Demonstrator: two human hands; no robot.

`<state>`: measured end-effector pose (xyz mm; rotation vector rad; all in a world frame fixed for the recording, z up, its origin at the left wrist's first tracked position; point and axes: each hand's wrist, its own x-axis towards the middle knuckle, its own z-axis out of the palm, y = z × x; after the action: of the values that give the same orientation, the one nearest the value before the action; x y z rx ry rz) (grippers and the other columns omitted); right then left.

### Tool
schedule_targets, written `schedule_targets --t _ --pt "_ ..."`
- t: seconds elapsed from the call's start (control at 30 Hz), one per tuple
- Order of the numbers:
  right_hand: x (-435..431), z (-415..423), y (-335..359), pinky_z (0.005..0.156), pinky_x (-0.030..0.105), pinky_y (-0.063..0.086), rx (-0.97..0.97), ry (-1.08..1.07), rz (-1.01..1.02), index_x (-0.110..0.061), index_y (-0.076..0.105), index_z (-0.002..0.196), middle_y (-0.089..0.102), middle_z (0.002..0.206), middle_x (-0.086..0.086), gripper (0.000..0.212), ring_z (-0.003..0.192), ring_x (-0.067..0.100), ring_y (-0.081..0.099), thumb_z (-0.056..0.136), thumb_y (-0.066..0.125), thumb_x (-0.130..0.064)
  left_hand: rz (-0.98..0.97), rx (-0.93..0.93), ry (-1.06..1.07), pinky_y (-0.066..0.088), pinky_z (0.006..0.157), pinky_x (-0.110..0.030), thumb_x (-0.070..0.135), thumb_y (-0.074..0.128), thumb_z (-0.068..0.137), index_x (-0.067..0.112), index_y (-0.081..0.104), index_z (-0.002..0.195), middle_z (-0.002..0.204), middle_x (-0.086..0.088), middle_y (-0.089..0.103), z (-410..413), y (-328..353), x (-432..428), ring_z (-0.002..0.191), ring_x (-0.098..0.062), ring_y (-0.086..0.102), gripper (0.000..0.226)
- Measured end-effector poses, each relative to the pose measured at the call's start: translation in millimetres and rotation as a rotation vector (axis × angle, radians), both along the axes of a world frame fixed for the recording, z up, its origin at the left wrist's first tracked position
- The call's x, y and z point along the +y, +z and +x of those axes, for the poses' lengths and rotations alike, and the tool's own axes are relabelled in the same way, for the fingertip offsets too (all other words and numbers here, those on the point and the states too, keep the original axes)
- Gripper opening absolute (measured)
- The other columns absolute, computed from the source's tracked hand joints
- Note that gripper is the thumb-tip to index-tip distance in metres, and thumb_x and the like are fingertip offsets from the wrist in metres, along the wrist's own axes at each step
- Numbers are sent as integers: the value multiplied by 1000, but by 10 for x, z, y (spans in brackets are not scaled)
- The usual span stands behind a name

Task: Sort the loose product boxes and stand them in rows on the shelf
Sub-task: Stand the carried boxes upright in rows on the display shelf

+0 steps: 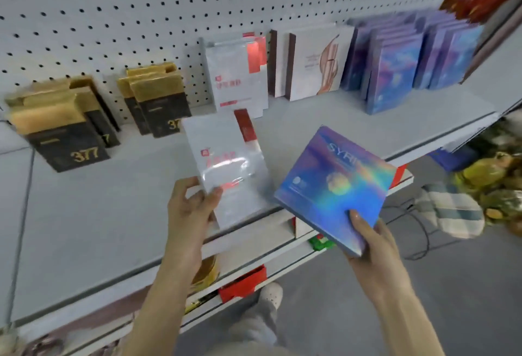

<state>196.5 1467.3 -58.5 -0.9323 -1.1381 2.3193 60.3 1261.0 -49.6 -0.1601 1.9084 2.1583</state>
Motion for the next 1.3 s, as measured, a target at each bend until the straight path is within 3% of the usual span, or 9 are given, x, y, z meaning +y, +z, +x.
schedule_targets --t 0.07,0.2,0.4,0.53,0.67,0.8,1.1,1.2,1.3 --pt "225 -233 43 74 26 58 -12 76 49 -8 60 121 69 118 7 42 98 18 69 79 60 -14 -43 55 -9 50 53 -13 6 64 87 13 50 107 92 4 68 -323 -27 306 70 0 67 25" --pt "622 -604 61 73 25 57 -21 120 116 -8 60 120 70 117 7 41 101 19 69 80 59 -10 -139 182 -67 44 56 -19 3 65 86 25 50 90 81 -4 67 -1033 -141 780 65 -7 60 27" --pt "944 -991 -52 82 29 57 -24 169 95 -8 59 123 68 120 9 40 107 24 66 82 58 -7 -429 354 -8 51 72 -17 15 72 82 20 52 102 106 0 63 -1662 -383 1124 92 -14 62 28" --pt "1075 -1207 -67 74 26 57 -4 216 117 -6 58 123 71 115 8 43 99 19 70 80 58 -7 -642 462 98 57 68 -42 24 75 80 26 51 94 102 -6 62 -1786 -487 1178 82 -16 63 29" --pt "1206 -1337 -85 70 23 56 15 257 125 -7 59 121 72 111 5 43 94 15 70 78 58 -9 -615 451 185 55 68 -33 22 76 78 22 55 94 96 -3 64 -1839 -501 1260 75 -9 61 26" --pt "1339 -1442 -144 73 25 57 10 280 110 -8 60 121 71 115 7 41 98 17 69 80 59 -9 -536 367 275 47 67 -12 21 79 76 22 51 99 85 17 60 -1866 -456 1328 73 2 59 35" --pt "1626 -1520 -264 74 25 56 8 289 99 -8 60 121 71 115 8 49 98 19 69 73 66 -17 -692 316 362 37 62 -10 27 66 88 15 53 86 84 3 64 -1716 -490 1455 73 -14 59 18" --pt "1789 -1515 -259 74 25 56 21 287 94 -9 60 121 70 115 9 51 99 20 69 72 70 -20 -635 360 352 49 71 -23 26 59 93 21 55 89 81 10 64 -1509 -385 1688 73 -11 63 8" --pt "2040 -1488 -235 78 27 55 54 322 112 -12 63 120 69 119 10 67 107 23 67 63 85 -36 -440 289 137 53 70 -26 25 58 93 25 57 88 87 10 67 -1212 -286 2177 70 -7 66 5"
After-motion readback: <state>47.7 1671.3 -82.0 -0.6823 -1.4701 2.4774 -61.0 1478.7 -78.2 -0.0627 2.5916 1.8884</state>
